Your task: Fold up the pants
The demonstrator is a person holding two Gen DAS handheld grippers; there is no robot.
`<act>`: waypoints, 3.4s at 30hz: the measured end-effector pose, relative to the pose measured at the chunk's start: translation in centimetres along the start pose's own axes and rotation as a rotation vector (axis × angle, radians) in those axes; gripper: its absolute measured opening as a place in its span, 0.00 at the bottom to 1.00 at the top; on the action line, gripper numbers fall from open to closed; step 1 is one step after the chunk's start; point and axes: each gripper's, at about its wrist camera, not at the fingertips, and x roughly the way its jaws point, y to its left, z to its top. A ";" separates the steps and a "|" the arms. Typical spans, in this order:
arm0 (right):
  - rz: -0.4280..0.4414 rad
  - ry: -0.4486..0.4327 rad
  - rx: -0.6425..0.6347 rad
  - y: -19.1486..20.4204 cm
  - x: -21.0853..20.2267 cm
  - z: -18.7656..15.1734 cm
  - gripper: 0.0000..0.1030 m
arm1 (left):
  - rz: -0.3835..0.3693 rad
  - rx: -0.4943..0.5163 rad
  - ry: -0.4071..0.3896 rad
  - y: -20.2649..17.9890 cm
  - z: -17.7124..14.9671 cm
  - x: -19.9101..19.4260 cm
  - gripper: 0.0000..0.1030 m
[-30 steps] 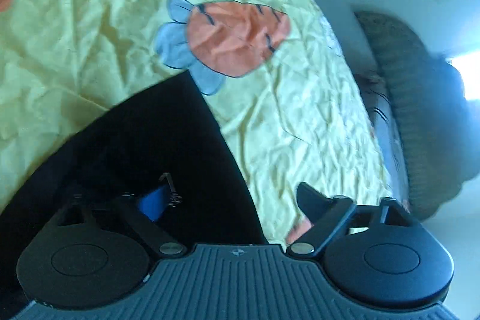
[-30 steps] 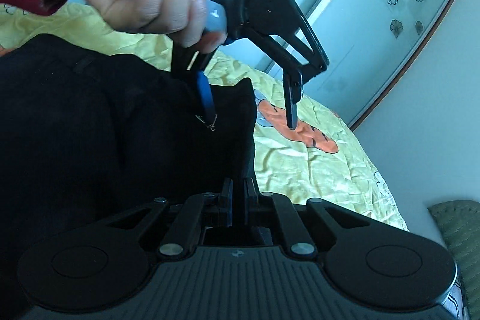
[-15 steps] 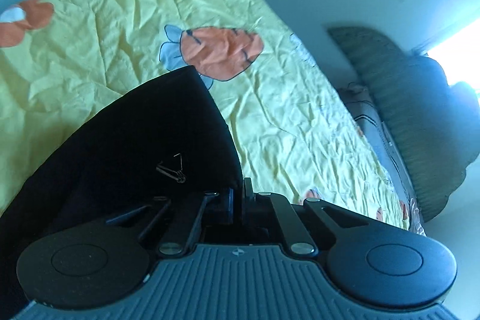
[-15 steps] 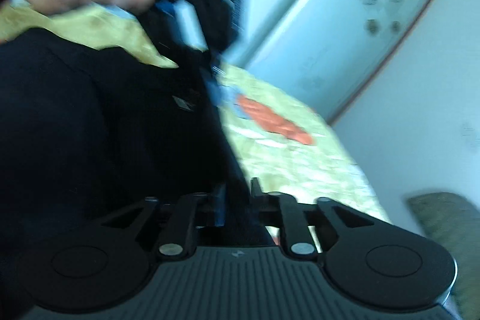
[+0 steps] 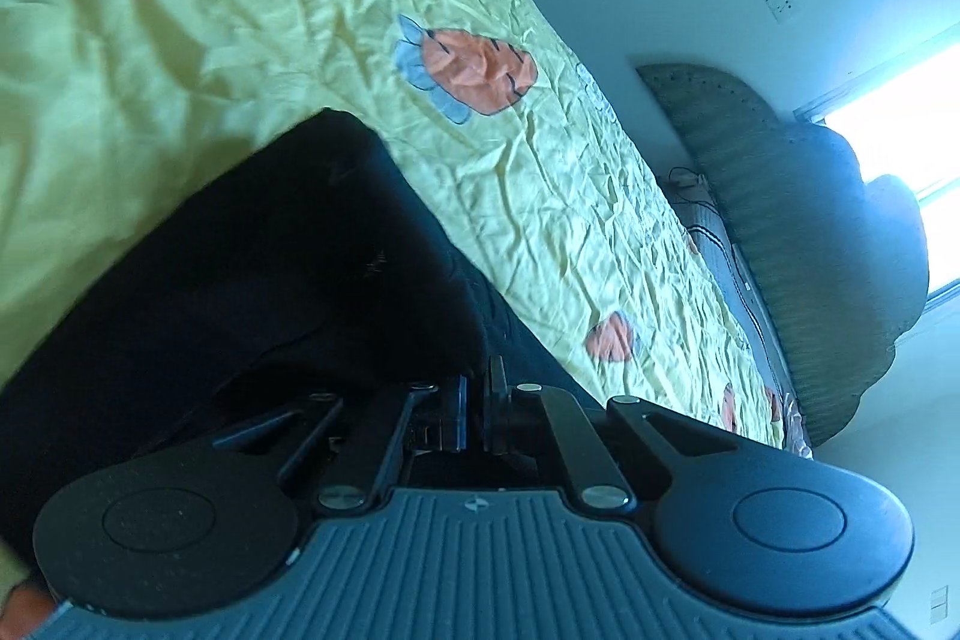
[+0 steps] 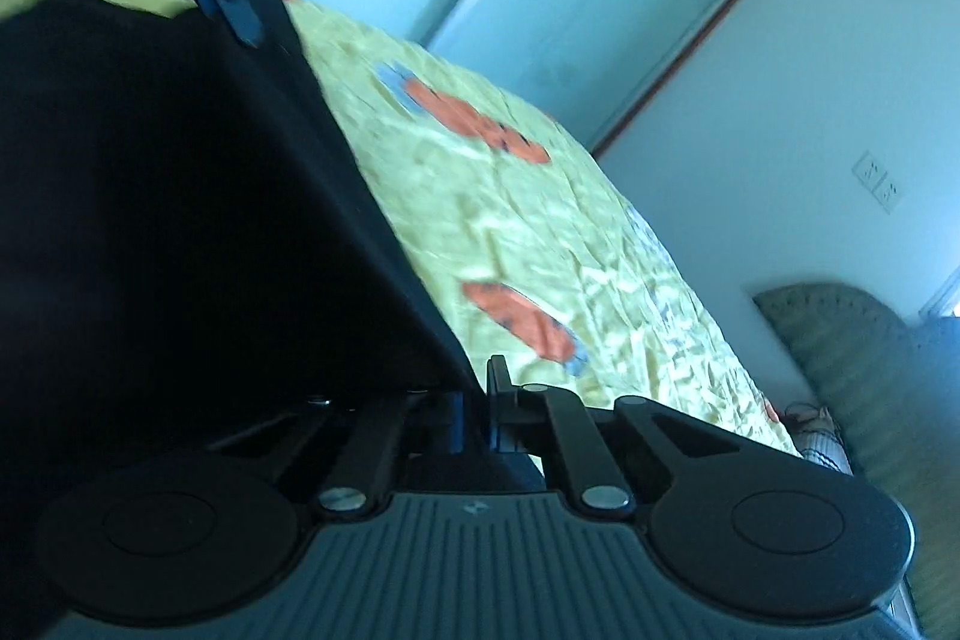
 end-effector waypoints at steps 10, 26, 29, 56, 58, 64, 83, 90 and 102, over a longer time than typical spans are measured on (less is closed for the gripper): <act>0.148 -0.052 0.058 9.6 -11.2 1.5 0.06 | 0.035 0.031 -0.035 4.8 -4.7 -7.8 0.05; 0.189 0.012 0.198 13.3 -10.6 0.2 0.06 | 0.153 0.076 -0.006 6.4 -6.5 -7.9 0.06; 0.176 0.007 0.208 13.0 -11.6 0.4 0.10 | 0.151 0.071 -0.002 6.5 -6.3 -8.6 0.12; -0.528 0.066 1.524 -12.6 -21.6 -28.0 0.75 | 0.007 1.177 0.132 -15.1 -25.3 0.0 0.68; -0.526 0.095 1.576 -13.4 -20.3 -29.5 0.72 | -0.013 1.216 0.154 -15.1 -26.4 0.3 0.68; -0.506 0.021 1.695 -13.5 -20.8 -31.7 0.05 | -0.036 1.391 0.135 -16.3 -29.2 1.1 0.69; -0.404 -0.508 1.772 -15.7 -32.5 -26.2 0.05 | -0.111 1.618 0.071 -17.6 -34.1 2.8 0.14; -0.500 -0.246 1.782 -14.9 -31.2 -30.2 0.10 | -0.103 1.624 0.067 -17.2 -34.6 2.9 0.17; -0.306 -0.154 1.956 -12.3 -24.9 -36.4 0.53 | -0.084 1.596 0.061 -17.4 -34.8 3.9 0.25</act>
